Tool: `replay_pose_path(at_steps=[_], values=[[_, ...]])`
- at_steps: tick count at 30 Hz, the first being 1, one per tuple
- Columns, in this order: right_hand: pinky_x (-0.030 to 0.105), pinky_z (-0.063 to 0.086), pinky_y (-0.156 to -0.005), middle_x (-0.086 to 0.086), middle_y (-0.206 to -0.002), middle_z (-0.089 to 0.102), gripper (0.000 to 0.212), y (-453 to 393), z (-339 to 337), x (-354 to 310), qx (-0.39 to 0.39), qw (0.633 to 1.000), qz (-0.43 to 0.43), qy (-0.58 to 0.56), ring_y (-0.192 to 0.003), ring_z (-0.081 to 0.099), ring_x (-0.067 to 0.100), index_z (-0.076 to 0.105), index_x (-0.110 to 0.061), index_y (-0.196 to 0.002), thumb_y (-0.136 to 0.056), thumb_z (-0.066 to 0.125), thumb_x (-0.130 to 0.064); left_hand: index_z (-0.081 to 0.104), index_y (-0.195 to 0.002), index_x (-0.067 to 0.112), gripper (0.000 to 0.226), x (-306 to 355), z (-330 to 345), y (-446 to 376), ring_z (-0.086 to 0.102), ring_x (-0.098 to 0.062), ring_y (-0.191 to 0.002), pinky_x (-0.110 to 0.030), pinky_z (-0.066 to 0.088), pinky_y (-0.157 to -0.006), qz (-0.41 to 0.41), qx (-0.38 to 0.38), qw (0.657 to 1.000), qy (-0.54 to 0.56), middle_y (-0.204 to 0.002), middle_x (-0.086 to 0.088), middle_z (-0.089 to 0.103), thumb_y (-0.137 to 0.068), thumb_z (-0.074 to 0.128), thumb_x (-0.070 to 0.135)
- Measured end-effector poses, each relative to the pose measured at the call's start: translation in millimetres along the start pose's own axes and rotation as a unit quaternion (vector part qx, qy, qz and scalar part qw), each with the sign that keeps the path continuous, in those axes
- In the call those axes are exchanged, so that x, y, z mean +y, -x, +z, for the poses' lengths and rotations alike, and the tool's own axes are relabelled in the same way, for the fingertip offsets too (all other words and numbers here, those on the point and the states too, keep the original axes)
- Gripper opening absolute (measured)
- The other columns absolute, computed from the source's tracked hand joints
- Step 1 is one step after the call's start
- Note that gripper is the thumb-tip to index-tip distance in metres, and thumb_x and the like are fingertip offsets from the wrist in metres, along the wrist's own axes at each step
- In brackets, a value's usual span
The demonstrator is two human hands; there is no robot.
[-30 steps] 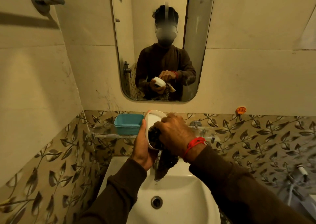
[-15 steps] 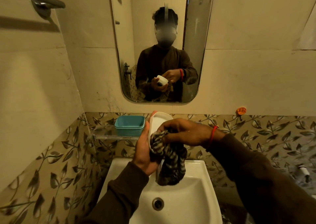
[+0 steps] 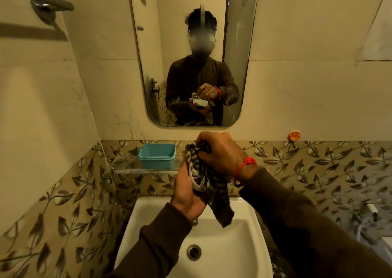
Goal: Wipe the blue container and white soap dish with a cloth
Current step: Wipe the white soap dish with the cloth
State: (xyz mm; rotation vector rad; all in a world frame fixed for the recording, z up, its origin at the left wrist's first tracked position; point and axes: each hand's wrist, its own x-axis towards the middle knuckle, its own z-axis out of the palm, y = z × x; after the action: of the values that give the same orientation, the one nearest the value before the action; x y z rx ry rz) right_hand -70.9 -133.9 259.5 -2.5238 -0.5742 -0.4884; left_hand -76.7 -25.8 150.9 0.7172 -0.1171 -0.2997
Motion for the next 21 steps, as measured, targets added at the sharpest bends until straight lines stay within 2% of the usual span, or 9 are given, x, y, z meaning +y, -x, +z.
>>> replay_pose_path(at_steps=[4, 6, 8, 12, 16, 21], values=[[0.023, 0.048, -0.080, 0.003, -0.105, 0.070, 0.024, 8.9, -4.4, -2.0, -0.151, 0.983, -0.103, 0.004, -0.096, 0.063, 0.015, 0.066, -0.019, -0.109, -0.086, 0.065, -0.017, 0.069, -0.132, 0.014, 0.071, 12.2, -12.0, 1.4, 0.067, -0.038, -0.122, -0.051, 0.058, -0.093, -0.017, -0.016, 1.000, 0.018, -0.135, -0.022, 0.067, -0.102, 0.031, 0.064], [0.024, 0.049, -0.081, 0.001, -0.104, 0.070, 0.023, 13.2, -4.1, -2.2, -0.173, 0.976, -0.131, -0.001, -0.092, 0.060, 0.010, 0.067, -0.020, -0.109, -0.086, 0.066, -0.018, 0.071, -0.130, 0.014, 0.073, 14.6, -10.4, 2.9, 0.067, -0.038, -0.121, -0.050, 0.059, -0.092, -0.030, -0.020, 0.999, 0.019, -0.135, -0.022, 0.067, -0.100, 0.032, 0.067], [0.021, 0.046, -0.080, 0.001, -0.105, 0.069, 0.024, 11.1, -4.8, 0.0, -0.144, 0.978, -0.149, 0.010, -0.090, 0.056, 0.005, 0.066, -0.019, -0.109, -0.085, 0.068, -0.019, 0.067, -0.135, 0.016, 0.072, 12.5, -9.1, 4.3, 0.065, -0.037, -0.124, -0.049, 0.057, -0.096, -0.035, -0.030, 0.999, 0.007, -0.138, -0.020, 0.065, -0.101, 0.029, 0.067], [0.039, 0.052, -0.082, 0.007, -0.111, 0.063, 0.030, 1.8, -8.4, 2.6, -0.054, 0.984, -0.134, 0.106, -0.100, 0.058, 0.024, 0.054, -0.016, -0.114, -0.087, 0.064, -0.025, 0.065, -0.137, 0.016, 0.063, 12.3, -11.1, 5.1, 0.062, -0.036, -0.129, -0.049, 0.054, -0.102, -0.029, -0.028, 0.999, -0.007, -0.142, -0.019, 0.063, -0.104, 0.033, 0.060], [0.041, 0.051, -0.073, 0.007, -0.113, 0.058, 0.030, -0.4, -6.8, 4.2, 0.031, 0.976, -0.115, 0.183, -0.101, 0.055, 0.027, 0.050, -0.015, -0.116, -0.089, 0.059, -0.027, 0.066, -0.136, 0.013, 0.060, 17.0, -3.0, 2.6, 0.062, -0.035, -0.129, -0.047, 0.057, -0.098, -0.014, -0.019, 1.000, -0.014, -0.140, -0.020, 0.064, -0.106, 0.036, 0.056], [0.042, 0.049, -0.075, 0.008, -0.114, 0.059, 0.031, -2.3, -7.2, 4.6, 0.041, 0.975, -0.065, 0.210, -0.102, 0.054, 0.029, 0.050, -0.016, -0.120, -0.091, 0.056, -0.021, 0.048, -0.151, 0.022, 0.058, 30.2, -0.5, -0.2, 0.059, -0.032, -0.133, -0.043, 0.059, -0.096, 0.038, -0.013, 0.998, -0.055, -0.146, -0.016, 0.060, -0.106, 0.032, 0.055]])
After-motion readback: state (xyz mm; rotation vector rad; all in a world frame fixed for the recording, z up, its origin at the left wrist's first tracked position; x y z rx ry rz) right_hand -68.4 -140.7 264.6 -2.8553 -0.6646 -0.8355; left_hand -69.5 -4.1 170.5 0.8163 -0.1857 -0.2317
